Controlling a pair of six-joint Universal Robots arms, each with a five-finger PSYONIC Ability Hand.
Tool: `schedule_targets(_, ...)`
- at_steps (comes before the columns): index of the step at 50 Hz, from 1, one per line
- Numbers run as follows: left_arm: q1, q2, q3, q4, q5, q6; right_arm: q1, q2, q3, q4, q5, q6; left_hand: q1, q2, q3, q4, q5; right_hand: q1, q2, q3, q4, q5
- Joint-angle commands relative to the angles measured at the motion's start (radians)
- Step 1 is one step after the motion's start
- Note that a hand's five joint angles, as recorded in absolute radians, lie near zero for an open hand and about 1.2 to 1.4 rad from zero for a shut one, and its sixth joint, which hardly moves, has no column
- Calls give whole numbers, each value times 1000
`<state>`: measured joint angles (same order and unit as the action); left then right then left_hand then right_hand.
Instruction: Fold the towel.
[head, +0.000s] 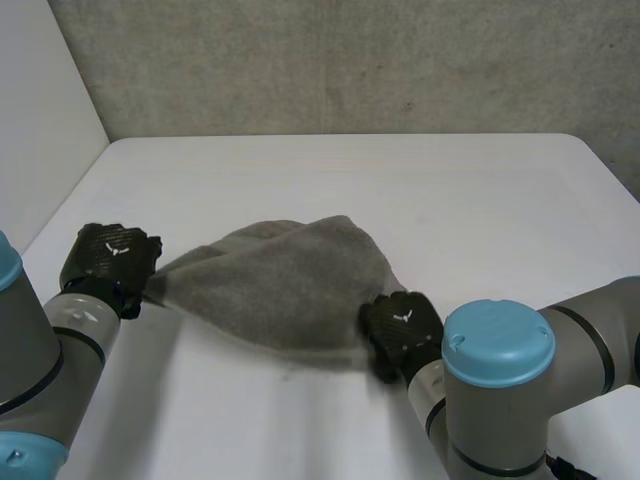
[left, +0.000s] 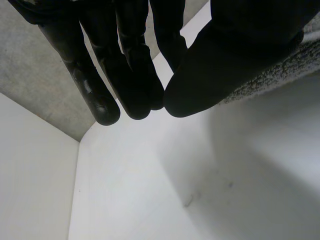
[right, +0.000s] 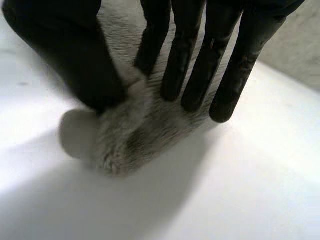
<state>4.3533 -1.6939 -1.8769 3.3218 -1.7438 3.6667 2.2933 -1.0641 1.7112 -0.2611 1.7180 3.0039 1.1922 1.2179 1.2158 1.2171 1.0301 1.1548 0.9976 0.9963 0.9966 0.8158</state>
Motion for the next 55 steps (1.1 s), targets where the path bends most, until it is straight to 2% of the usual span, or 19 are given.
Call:
schedule_targets(1,2,-3,13,4,3,-10,-20,-8,-15,-121,20,-115,204,178,180,179,192,241,399,400,400,406)
schedule_targets(10,11,-72,211,8,33,-109,-120,-36,-177,-133,-34,-223,204,178,180,179,192,241,399,400,400,406)
schedule_targets(12,3,-82,283,8,43,-139,-142,-54,-302,-144,-70,-243,204,178,180,179,192,241,399,400,400,406)
schedule_targets(15,-9,-90,450,10,49,-214,-173,-80,-425,-190,-83,-252,204,178,180,179,192,241,399,400,400,406)
schedule_targets(17,-15,-89,614,15,46,-319,-185,-103,-467,-240,-83,-241,204,178,180,179,192,241,399,400,400,406)
schedule_targets(23,-21,-70,740,15,37,-495,-196,-192,-489,-425,-90,-238,204,178,180,179,192,241,399,400,400,406)
schedule_targets(26,-44,-28,684,-14,36,-534,-198,-229,-440,-389,-110,-241,204,178,180,179,192,241,399,400,400,406)
schedule_targets(28,-55,3,608,-45,40,-530,-202,-238,-378,-244,-156,-243,204,178,180,179,192,241,399,400,400,406)
schedule_targets(29,-57,31,525,-73,46,-519,-202,-238,-378,-244,-156,-243,204,178,180,179,192,241,399,400,400,406)
schedule_targets(31,-58,48,441,-100,47,-507,-222,-238,-329,-25,-207,-252,204,178,180,179,192,241,399,400,400,406)
schedule_targets(32,-60,60,364,-128,47,-487,-222,-238,-329,-24,-207,-252,204,178,180,179,192,241,399,400,400,406)
schedule_targets(36,-74,65,210,-160,47,-430,-271,-229,-244,263,-239,-267,204,178,180,179,192,241,399,400,400,406)
schedule_targets(38,-104,59,87,-171,47,-389,-285,-224,-213,314,-241,-275,204,178,180,179,192,241,399,400,400,406)
schedule_targets(44,-198,20,-22,-168,47,-379,-320,-208,-69,298,-247,-313,204,178,180,179,192,241,399,400,400,406)
schedule_targets(46,-259,-35,-40,-168,44,-381,-331,-198,-41,280,-247,-322,204,178,180,179,192,241,399,400,400,406)
schedule_targets(52,-279,-63,-33,-160,41,-381,-356,-197,47,217,-245,-319,204,178,180,179,192,241,399,400,400,406)
schedule_targets(53,-279,-61,-28,-153,41,-381,-356,-197,47,217,-245,-319,94,68,70,69,82,241,399,400,400,406)
schedule_targets(54,-278,-58,-21,-143,43,-381,-366,-200,66,195,-247,-310,-230,-255,-253,-255,-242,241,399,400,400,406)
schedule_targets(55,-278,-58,-21,-143,43,-381,-376,-200,83,175,-247,-307,-233,-259,-257,-258,-245,241,399,400,400,406)
